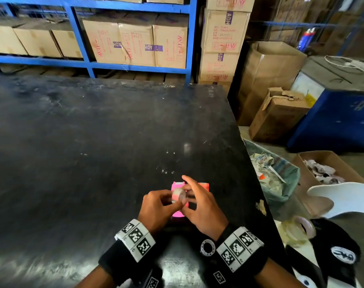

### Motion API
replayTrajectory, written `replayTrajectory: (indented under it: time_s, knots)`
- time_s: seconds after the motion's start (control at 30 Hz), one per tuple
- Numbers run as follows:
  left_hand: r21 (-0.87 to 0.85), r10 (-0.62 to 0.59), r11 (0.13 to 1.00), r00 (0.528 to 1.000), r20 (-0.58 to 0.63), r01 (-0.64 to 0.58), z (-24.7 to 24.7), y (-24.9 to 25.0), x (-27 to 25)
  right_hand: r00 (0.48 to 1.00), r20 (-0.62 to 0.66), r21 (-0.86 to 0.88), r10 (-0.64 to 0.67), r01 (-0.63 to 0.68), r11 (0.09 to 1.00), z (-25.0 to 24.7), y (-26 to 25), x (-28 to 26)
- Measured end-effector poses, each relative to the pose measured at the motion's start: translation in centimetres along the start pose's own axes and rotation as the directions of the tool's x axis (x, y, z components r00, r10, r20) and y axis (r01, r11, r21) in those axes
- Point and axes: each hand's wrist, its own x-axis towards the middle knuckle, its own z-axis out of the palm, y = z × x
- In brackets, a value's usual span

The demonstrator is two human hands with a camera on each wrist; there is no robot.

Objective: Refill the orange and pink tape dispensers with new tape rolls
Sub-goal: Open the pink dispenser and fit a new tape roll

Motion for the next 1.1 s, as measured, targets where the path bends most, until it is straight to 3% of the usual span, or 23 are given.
replayTrajectory:
  time_s: [0.2, 0.37, 0.5, 0.67, 0.87, 1.1]
  knots:
    - [0.229, 0.07, 0.972, 0.996, -0.049, -0.057, 0.0, -0.8, 1.7, 0.998, 0.059, -0.095, -0.038, 0.044, 0.995, 0.6, 0.9, 1.2]
    - [0.208, 0.008, 0.978, 0.999, 0.037, -0.015, -0.4, -1.0, 3.1, 0.994, 0.104, -0.148, -0.038, 0.053, 0.988, -0.5, 1.4, 3.1]
    - [0.158, -0.083, 0.984, 0.996, 0.022, 0.079, -0.7, -3.1, 3.5, 0.989, 0.15, -0.2, 0.015, 0.016, 0.98, -1.9, 2.1, 5.0]
    - [0.331, -0.056, 0.943, 0.967, 0.25, -0.031, 0.4, -5.7, 3.2, 0.954, 0.279, -0.394, 0.114, 0.005, 0.919, -1.6, 2.2, 5.9]
    - [0.349, 0.018, 0.932, 0.976, 0.219, -0.095, 0.7, -6.8, 3.6, 0.931, 0.329, -0.46, 0.16, 0.01, 0.888, -1.0, 1.6, 6.4]
    - [0.368, -0.011, 0.927, 0.978, 0.21, -0.068, 0.9, -8.0, 3.8, 0.917, 0.341, -0.444, 0.206, -0.037, 0.895, -0.5, 1.9, 7.3]
